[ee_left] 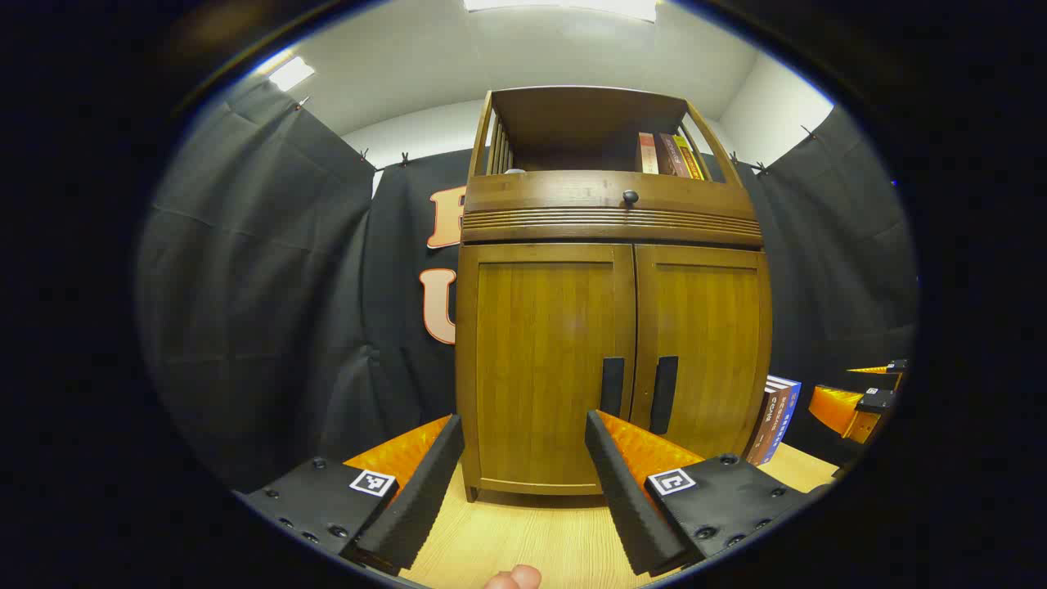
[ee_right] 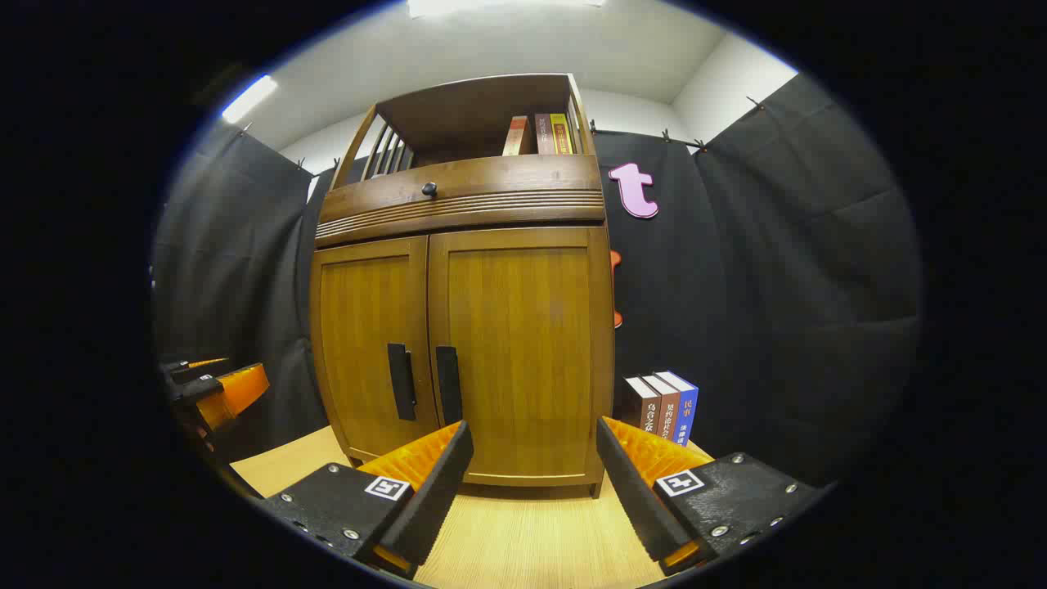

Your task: Open the right door of the double-door shoe cabinet with the right hand, and open the left door with the left hand.

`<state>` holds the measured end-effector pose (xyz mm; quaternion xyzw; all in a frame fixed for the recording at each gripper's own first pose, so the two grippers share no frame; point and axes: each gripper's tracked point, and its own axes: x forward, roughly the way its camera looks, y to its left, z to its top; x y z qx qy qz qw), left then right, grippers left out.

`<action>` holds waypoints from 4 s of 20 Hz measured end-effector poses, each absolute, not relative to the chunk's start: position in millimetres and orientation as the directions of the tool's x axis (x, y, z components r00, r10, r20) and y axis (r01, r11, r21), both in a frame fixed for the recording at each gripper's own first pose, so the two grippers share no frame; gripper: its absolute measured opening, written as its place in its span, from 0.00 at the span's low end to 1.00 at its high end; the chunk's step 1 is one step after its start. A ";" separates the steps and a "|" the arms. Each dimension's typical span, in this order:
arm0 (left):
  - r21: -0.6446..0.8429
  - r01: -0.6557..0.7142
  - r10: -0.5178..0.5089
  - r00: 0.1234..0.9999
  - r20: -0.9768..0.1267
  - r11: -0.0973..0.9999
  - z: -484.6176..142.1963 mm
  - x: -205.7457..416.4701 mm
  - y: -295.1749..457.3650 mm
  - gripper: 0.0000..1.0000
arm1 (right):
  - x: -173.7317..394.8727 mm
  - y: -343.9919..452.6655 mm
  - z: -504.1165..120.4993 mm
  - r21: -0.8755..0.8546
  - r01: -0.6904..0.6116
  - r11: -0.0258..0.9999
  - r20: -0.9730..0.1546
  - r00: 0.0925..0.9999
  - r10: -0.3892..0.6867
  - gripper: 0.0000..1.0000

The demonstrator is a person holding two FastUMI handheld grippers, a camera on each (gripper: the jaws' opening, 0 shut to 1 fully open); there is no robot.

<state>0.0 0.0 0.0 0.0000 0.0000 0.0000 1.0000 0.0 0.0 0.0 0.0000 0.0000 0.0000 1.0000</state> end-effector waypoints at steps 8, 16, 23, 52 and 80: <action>-0.001 -0.006 0.006 1.000 0.005 1.000 0.5 1.0 2.0 0.94 | 3.3 0.4 -4.9 -0.008 -0.001 1.000 0.001 1.000 0.001 0.94; 0.006 -0.006 0.006 1.000 0.013 1.000 2.6 1.7 2.6 0.94 | 5.7 -0.7 -4.6 0.000 -0.001 1.000 0.013 1.000 0.001 0.94; 0.002 -0.004 0.004 1.000 0.012 1.000 3.2 2.5 3.5 0.94 | 6.8 -1.6 -6.6 -0.002 0.001 1.000 0.014 1.000 -0.001 0.94; 0.030 -0.085 0.082 0.994 0.068 0.996 33.2 -23.2 51.0 0.98 | 197.5 119.5 6.5 -0.037 -0.156 0.987 0.029 0.987 0.157 0.94; 0.012 -0.136 0.134 0.986 0.102 0.991 40.5 -24.1 96.7 0.96 | 246.7 129.3 -35.7 0.022 -0.092 0.996 0.034 0.995 0.091 0.24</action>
